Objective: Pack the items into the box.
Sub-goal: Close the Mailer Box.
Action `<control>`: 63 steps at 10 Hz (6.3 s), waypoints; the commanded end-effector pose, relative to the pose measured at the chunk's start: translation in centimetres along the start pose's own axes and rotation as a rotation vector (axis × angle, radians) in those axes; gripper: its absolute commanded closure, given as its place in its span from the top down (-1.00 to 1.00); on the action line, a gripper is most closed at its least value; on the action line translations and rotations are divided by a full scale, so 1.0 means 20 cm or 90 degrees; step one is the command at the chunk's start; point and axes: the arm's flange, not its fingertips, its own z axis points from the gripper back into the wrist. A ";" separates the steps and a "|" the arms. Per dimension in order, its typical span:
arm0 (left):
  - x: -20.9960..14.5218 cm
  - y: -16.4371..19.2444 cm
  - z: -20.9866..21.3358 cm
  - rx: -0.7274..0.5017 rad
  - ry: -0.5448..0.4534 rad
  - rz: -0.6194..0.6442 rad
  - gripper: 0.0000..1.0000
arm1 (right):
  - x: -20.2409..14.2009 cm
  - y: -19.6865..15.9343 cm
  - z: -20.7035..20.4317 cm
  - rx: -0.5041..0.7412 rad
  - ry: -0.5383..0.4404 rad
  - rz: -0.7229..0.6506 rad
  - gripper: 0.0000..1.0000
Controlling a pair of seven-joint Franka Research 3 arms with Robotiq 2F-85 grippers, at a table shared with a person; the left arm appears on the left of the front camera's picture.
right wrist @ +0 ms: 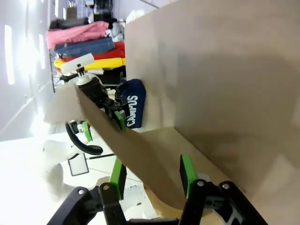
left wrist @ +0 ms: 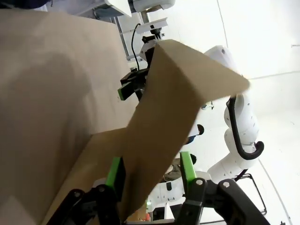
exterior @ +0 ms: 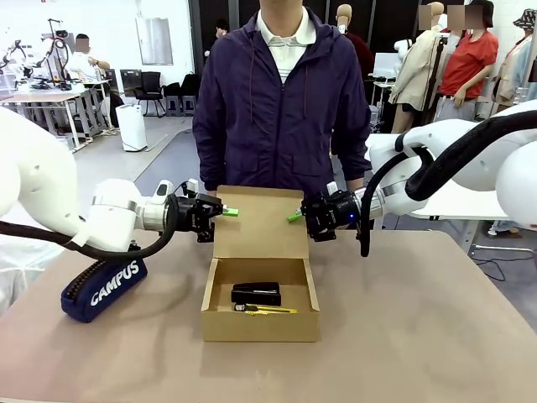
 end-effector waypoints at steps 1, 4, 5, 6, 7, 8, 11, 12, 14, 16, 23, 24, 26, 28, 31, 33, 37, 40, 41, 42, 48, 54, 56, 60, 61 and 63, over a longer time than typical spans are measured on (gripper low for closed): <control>-0.12 -0.12 0.01 -0.002 0.004 -0.048 0.26 | -0.19 0.10 0.01 0.002 -0.016 0.068 0.25; -0.03 -0.07 0.00 0.000 0.003 -0.019 0.26 | -0.06 0.06 0.01 -0.004 0.002 0.028 0.25; -0.03 -0.07 0.00 0.000 0.003 -0.019 0.26 | -0.06 0.06 0.01 -0.004 0.002 0.028 0.25; -0.03 -0.07 0.00 0.000 0.003 -0.019 0.26 | -0.06 0.06 0.01 -0.004 0.002 0.028 0.25; -0.03 -0.07 0.00 0.000 0.003 -0.019 0.26 | -0.06 0.06 0.01 -0.004 0.002 0.028 0.25; -0.03 -0.07 0.00 0.000 0.003 -0.019 0.26 | -0.06 0.06 0.01 -0.004 0.002 0.028 0.25; -0.03 -0.12 0.06 0.004 0.022 -0.195 0.26 | -0.15 0.04 0.00 -0.002 0.043 0.193 0.25; -0.06 -0.13 0.09 0.009 0.049 -0.278 0.26 | -0.18 0.06 0.01 -0.004 0.023 0.309 0.25; -0.13 -0.14 0.13 -0.003 0.062 -0.414 0.26 | -0.25 0.12 0.05 -0.027 -0.013 0.467 0.25; -0.18 -0.10 0.12 0.008 0.083 -0.485 0.26 | -0.33 0.18 0.06 -0.006 -0.068 0.614 0.25; -0.49 -0.12 0.07 -0.070 0.079 -0.861 0.26 | -0.61 0.11 0.00 -0.018 -0.153 0.771 0.25; -0.52 -0.10 0.07 -0.069 0.074 -0.895 0.26 | -0.64 0.06 0.05 -0.001 -0.173 0.790 0.25; -0.53 -0.08 0.07 -0.070 0.043 -0.952 0.26 | -0.69 0.00 0.04 0.030 -0.135 0.830 0.25; -0.51 -0.05 0.05 -0.071 0.041 -0.927 0.26 | -0.73 -0.04 0.03 0.095 -0.066 0.856 0.25; -0.50 -0.04 0.05 -0.080 0.055 -0.915 0.26 | -0.73 -0.11 0.04 0.108 -0.062 0.854 0.25; -0.50 -0.03 0.05 -0.074 0.061 -0.918 1.00 | -0.72 -0.11 0.04 0.092 -0.061 0.851 0.48; -0.59 -0.11 0.22 0.054 0.022 -0.967 1.00 | -0.77 -0.12 0.14 0.037 -0.081 0.816 1.00; -0.74 -0.22 0.54 0.136 -0.163 -0.996 1.00 | -0.86 -0.11 0.28 0.015 -0.184 0.827 1.00; -0.75 -0.25 0.54 0.074 -0.209 -1.010 1.00 | -0.83 -0.06 0.24 0.043 -0.224 0.843 1.00; -0.74 -0.24 0.51 0.067 -0.209 -1.019 1.00 | -0.78 -0.03 0.15 0.028 -0.217 0.854 1.00; -0.52 0.00 0.01 0.039 0.069 -0.984 1.00 | -0.72 -0.01 -0.25 -0.105 -0.059 0.908 1.00; -0.48 0.14 -0.10 0.050 0.157 -0.900 1.00 | -0.68 -0.07 -0.31 -0.186 -0.029 0.888 1.00; -0.48 -0.01 -0.01 0.051 0.109 -0.930 1.00 | -0.67 -0.01 -0.19 -0.094 -0.083 0.879 1.00; -0.52 -0.38 0.25 -0.018 0.021 -0.771 1.00 | -0.70 0.17 0.27 0.048 -0.124 0.557 1.00; -0.53 -0.42 0.34 -0.051 -0.007 -0.653 1.00 | -0.74 0.18 0.40 0.097 -0.080 0.460 1.00; -0.57 -0.45 0.63 -0.095 -0.081 -0.414 1.00 | -0.88 0.18 0.68 0.108 -0.061 0.300 1.00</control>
